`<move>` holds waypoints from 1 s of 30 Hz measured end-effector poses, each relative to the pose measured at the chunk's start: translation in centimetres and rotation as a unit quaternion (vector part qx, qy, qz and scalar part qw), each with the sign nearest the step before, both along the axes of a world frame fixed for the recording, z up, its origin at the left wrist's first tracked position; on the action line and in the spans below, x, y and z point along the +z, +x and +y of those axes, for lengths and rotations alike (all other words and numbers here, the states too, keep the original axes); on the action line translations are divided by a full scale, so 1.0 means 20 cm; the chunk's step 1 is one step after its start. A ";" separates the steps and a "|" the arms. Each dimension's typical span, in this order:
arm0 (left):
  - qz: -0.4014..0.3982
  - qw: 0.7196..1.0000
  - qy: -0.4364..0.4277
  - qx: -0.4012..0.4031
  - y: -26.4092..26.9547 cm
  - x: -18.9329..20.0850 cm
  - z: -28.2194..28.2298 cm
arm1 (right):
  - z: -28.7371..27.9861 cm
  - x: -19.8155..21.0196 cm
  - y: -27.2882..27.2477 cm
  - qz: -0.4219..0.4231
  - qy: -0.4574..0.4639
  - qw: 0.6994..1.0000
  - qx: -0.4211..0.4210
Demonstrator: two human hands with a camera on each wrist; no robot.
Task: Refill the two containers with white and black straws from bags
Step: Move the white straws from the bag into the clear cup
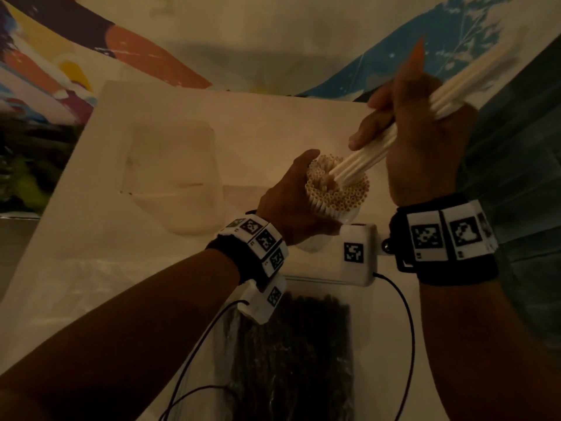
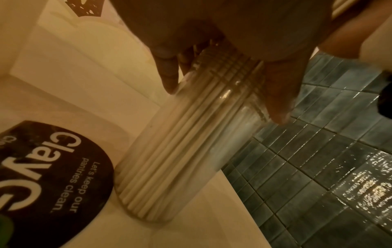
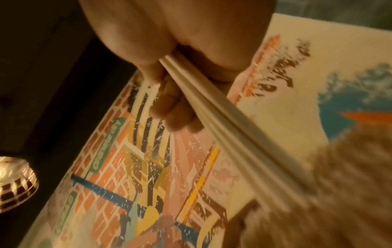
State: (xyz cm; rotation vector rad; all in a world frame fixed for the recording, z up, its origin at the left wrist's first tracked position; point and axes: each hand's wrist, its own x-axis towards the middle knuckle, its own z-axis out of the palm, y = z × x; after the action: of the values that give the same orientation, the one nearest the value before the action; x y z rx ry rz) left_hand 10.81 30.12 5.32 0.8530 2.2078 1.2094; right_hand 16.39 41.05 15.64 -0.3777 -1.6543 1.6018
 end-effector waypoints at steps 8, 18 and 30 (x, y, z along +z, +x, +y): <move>-0.018 1.000 0.023 0.005 0.02 0.00 0.00 | -0.02 -0.23 0.07 -0.467 0.285 0.837 -0.002; -0.010 1.000 0.012 -0.005 0.02 0.00 0.00 | -0.06 -0.12 0.03 -0.233 0.452 0.861 -0.037; 0.015 1.000 0.005 -0.012 0.00 -0.03 0.01 | -0.13 -0.33 0.04 -0.435 0.469 0.768 -0.037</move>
State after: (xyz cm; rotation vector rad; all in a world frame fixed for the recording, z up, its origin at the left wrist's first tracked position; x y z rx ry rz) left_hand 10.90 30.22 4.64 0.9052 2.2094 1.2048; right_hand 17.23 38.45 9.09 -0.6712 -2.8261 0.2922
